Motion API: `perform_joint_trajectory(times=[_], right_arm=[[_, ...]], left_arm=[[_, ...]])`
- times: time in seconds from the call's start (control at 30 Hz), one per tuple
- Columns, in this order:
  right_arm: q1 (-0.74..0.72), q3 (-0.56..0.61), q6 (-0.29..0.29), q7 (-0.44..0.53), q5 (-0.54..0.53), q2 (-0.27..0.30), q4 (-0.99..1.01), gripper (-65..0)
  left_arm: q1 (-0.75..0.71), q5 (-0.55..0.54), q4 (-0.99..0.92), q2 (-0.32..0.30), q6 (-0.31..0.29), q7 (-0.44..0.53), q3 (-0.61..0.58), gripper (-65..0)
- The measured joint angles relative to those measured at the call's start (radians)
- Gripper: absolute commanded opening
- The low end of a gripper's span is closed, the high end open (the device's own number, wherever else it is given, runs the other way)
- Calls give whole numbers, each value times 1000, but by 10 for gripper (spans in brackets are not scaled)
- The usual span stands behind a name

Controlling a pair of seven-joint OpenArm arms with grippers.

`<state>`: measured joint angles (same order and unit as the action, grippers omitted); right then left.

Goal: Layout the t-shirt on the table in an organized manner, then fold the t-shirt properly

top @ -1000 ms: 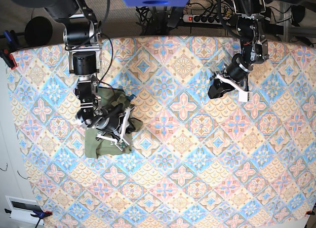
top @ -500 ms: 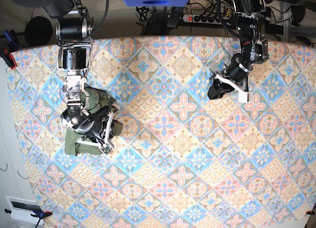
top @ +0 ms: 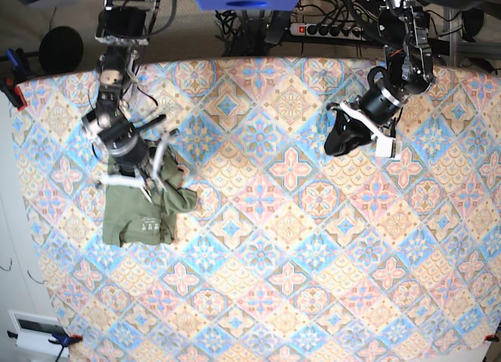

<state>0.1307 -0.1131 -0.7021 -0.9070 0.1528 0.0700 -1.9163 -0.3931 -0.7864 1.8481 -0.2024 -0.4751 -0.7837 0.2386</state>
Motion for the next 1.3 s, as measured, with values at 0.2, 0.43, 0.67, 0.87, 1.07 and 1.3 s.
perform_joint_trajectory(times=[0.2,0.43,0.67,0.87,1.07,1.3], right_arm=[[171,-156,6,3,-96,1,-30,-635],[358,-404,20,-10,-423,6,-34,-635],[545,-546,11,-29,-557,-2,-32,-635],[628,-563,6,-8,-516,5,-26,-635],[670,-515,6,-13,-362,0,125,-636],[621,-437,10,34,-319,2,414,-636]], left_arm=[[-122,6,108,0,0,-15,78,-567],[-238,12,158,1,1,-89,179,-650],[-403,9,161,0,3,-86,226,-650],[-539,42,161,3,-3,-77,222,-650],[-549,224,38,21,-11,-61,193,-650],[-438,331,-232,14,4,50,154,-650]])
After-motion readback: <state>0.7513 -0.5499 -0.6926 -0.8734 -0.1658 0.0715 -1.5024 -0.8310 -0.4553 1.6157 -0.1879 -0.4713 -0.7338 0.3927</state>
